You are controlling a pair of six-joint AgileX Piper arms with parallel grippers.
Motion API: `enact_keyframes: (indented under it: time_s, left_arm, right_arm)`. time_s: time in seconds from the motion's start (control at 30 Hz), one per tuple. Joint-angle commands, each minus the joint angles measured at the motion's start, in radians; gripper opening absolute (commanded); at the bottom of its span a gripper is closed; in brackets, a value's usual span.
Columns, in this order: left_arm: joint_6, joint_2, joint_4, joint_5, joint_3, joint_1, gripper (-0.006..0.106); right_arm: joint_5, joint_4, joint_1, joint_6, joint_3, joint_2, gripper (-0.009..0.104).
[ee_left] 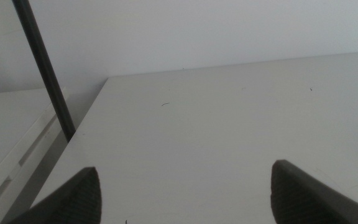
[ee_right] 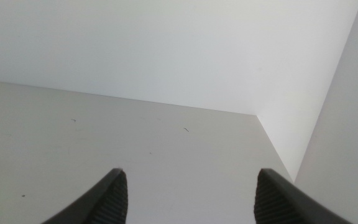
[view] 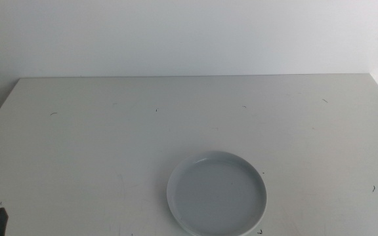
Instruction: Stack the three bowls on top of each other.
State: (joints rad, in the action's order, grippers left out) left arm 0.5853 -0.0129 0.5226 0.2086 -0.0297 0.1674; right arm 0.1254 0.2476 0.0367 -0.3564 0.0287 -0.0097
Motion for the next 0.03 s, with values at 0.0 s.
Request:
enact_keyframes:
  time_s: [0.0]
  left_arm:
    - [-0.012, -0.014, 0.012, -0.076, 0.004, 0.001, 0.105]
  right_arm:
    - [-0.070, -0.007, 0.004, -0.012, -0.007, -0.026, 0.052]
